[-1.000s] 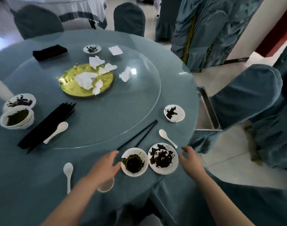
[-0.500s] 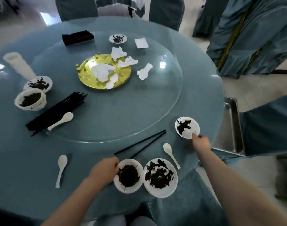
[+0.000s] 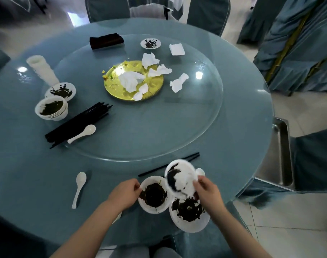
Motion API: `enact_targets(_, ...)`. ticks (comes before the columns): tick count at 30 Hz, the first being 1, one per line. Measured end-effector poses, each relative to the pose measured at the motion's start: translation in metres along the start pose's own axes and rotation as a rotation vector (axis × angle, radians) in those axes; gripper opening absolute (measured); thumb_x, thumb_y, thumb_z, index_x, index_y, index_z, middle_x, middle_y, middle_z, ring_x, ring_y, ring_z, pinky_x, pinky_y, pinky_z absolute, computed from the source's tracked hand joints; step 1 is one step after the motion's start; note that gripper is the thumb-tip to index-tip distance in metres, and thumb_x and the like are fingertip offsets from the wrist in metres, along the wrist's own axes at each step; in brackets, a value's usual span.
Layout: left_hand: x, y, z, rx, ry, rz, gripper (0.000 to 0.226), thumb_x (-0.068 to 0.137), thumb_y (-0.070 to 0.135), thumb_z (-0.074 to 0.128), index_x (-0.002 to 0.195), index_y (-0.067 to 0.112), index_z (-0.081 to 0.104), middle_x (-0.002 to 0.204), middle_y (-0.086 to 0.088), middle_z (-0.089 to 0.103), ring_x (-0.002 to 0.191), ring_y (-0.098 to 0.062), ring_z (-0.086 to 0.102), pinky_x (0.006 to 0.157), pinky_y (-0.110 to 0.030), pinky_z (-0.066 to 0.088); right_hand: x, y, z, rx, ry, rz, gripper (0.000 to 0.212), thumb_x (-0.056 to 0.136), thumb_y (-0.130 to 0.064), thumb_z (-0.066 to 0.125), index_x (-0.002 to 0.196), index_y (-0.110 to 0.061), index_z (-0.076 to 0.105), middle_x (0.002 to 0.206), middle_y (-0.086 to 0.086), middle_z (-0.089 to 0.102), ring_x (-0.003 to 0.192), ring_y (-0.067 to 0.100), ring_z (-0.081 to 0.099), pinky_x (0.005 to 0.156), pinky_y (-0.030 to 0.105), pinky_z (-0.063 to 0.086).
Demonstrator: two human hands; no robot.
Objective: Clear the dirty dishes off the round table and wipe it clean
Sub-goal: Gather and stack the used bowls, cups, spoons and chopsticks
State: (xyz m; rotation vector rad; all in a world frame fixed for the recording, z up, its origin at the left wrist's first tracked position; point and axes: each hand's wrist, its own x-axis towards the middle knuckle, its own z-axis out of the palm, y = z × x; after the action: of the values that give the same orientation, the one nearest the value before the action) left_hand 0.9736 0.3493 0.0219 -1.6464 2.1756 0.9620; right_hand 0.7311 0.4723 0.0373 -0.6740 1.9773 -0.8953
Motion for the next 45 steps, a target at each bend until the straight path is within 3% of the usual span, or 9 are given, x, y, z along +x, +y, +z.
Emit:
enact_targets(4,0.002,0.001,-0.003,-0.079,-0.002,-0.003,0.020,0.098,0.029,0.045,0.085,0.024,0.058,0.091,0.005,0.065,0.086,-0.014,0.060,0.068,-0.028,0.043,-0.017,0.005,0.031,-0.218,-0.135,-0.100,0.017,0.098,-0.025,0.049,0.095,-0.023,0.065,0.081,-0.006,0.068,0.078,0.008,0.060,0.074,0.028,0.047)
enact_targets(6,0.002,-0.001,-0.004,-0.142,-0.001,-0.017,0.032,0.100,0.029,0.041,0.073,0.020,0.053,0.080,0.004,0.063,0.078,-0.015,0.059,0.064,-0.030,0.042,-0.019,0.006,0.038,-0.237,-0.189,-0.104,0.019,0.099,-0.024,0.046,0.097,-0.028,0.064,0.077,-0.007,0.069,0.073,0.006,0.061,0.069,0.025,0.047)
enact_targets(10,0.001,-0.007,-0.003,-0.231,-0.004,-0.035,0.040,0.100,0.043,0.039,0.081,0.015,0.061,0.083,0.002,0.069,0.080,-0.017,0.066,0.078,-0.035,0.051,-0.020,0.010,0.045,-0.311,-0.206,-0.128,0.014,0.098,-0.021,0.047,0.096,-0.034,0.052,0.071,-0.007,0.070,0.069,0.003,0.062,0.066,0.021,0.046)
enact_targets(15,0.002,-0.007,-0.001,-0.136,-0.001,0.024,0.007,0.092,0.035,0.058,0.086,0.033,0.061,0.090,0.013,0.067,0.086,-0.008,0.062,0.076,-0.028,0.049,-0.019,0.009,0.049,-0.295,-0.159,-0.115,0.007,0.099,-0.031,0.050,0.097,-0.024,0.053,0.072,-0.005,0.068,0.069,0.007,0.064,0.069,0.030,0.051)
enact_targets(20,0.005,-0.004,0.000,-0.113,-0.013,0.031,0.007,0.091,0.031,0.061,0.085,0.032,0.057,0.086,0.015,0.062,0.082,-0.008,0.059,0.070,-0.024,0.045,-0.015,0.002,0.053,-0.333,-0.151,-0.130,0.007,0.097,-0.030,0.053,0.099,-0.025,0.050,0.074,-0.006,0.065,0.067,0.007,0.059,0.056,0.018,0.040)
enact_targets(28,0.005,-0.017,-0.012,-0.134,0.049,0.067,0.007,0.090,0.037,0.062,0.094,0.033,0.058,0.094,0.014,0.064,0.090,-0.007,0.060,0.075,-0.025,0.045,-0.010,-0.002,0.045,-0.314,-0.089,-0.073,0.021,0.097,-0.040,0.051,0.110,-0.023,0.052,0.072,-0.008,0.062,0.064,0.004,0.057,0.055,0.019,0.037)
enact_targets(37,-0.017,-0.105,-0.032,-0.244,0.426,-0.159,0.006,0.091,0.023,0.060,0.086,0.026,0.059,0.087,0.008,0.064,0.080,-0.016,0.060,0.073,-0.036,0.050,0.016,0.027,-0.006,-0.535,0.191,-0.088,0.019,0.093,-0.017,0.056,0.110,-0.010,0.058,0.107,0.006,0.058,0.102,0.025,0.057,0.086,0.037,0.046)
enact_targets(40,-0.026,-0.133,-0.027,-0.227,0.537,-0.259,0.009,0.087,0.014,0.065,0.093,0.011,0.060,0.091,-0.007,0.061,0.085,-0.030,0.058,0.076,-0.040,0.047,0.023,0.036,-0.013,-0.596,0.151,-0.015,0.011,0.094,-0.019,0.056,0.101,-0.011,0.057,0.103,0.010,0.061,0.093,0.026,0.056,0.082,0.035,0.045)
enact_targets(45,-0.031,-0.154,-0.008,-0.256,0.472,-0.392,0.024,0.088,0.012,0.065,0.107,0.001,0.056,0.103,-0.021,0.056,0.100,-0.039,0.051,0.085,-0.046,0.042,0.027,0.044,-0.021,-0.574,0.163,0.070,0.008,0.092,-0.022,0.060,0.091,-0.015,0.057,0.098,0.012,0.068,0.082,0.025,0.056,0.075,0.032,0.045)
